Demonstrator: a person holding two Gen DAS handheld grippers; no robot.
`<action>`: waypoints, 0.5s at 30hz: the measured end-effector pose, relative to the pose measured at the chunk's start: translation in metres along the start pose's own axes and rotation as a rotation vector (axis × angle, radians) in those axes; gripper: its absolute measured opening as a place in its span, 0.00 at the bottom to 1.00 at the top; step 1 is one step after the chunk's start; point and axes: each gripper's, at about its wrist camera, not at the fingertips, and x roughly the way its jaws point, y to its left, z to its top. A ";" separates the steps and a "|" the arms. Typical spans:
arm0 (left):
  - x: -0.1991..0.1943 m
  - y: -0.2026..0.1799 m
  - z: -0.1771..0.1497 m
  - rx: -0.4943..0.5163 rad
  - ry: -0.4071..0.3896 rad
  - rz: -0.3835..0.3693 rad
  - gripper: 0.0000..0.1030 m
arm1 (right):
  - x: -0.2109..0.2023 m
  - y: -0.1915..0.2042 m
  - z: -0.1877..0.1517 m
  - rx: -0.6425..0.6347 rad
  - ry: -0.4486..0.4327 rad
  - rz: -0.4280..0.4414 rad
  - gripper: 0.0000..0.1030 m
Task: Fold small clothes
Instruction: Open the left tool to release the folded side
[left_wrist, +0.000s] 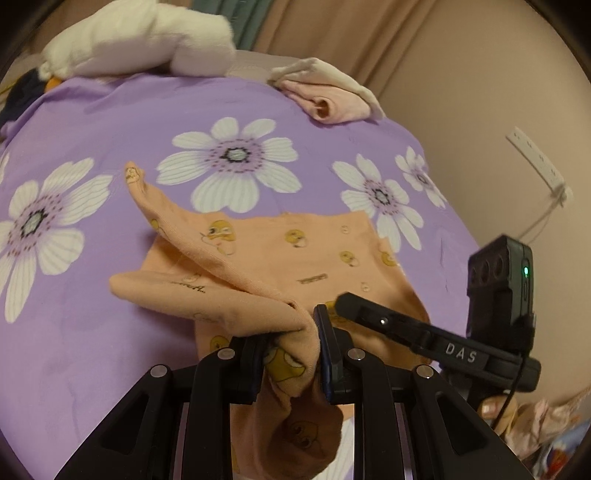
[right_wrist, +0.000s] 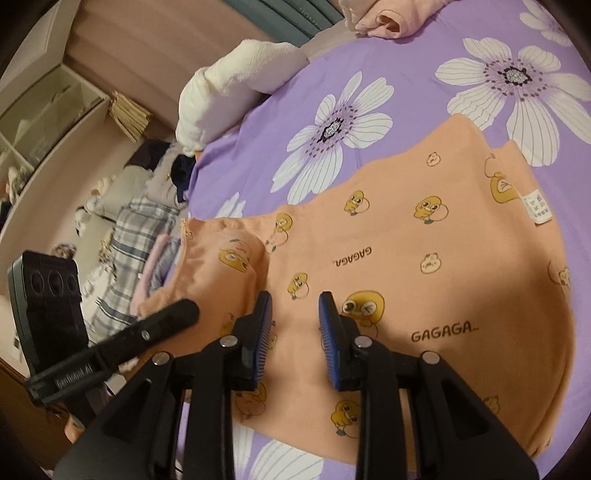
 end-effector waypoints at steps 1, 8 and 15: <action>0.002 -0.005 0.001 0.015 0.004 -0.001 0.21 | -0.002 -0.002 0.001 0.011 -0.005 0.012 0.30; 0.025 -0.052 -0.001 0.189 0.066 -0.101 0.21 | -0.014 -0.033 0.008 0.139 -0.021 0.084 0.41; 0.026 -0.055 -0.006 0.215 0.091 -0.121 0.21 | -0.020 -0.053 0.009 0.219 0.004 0.155 0.50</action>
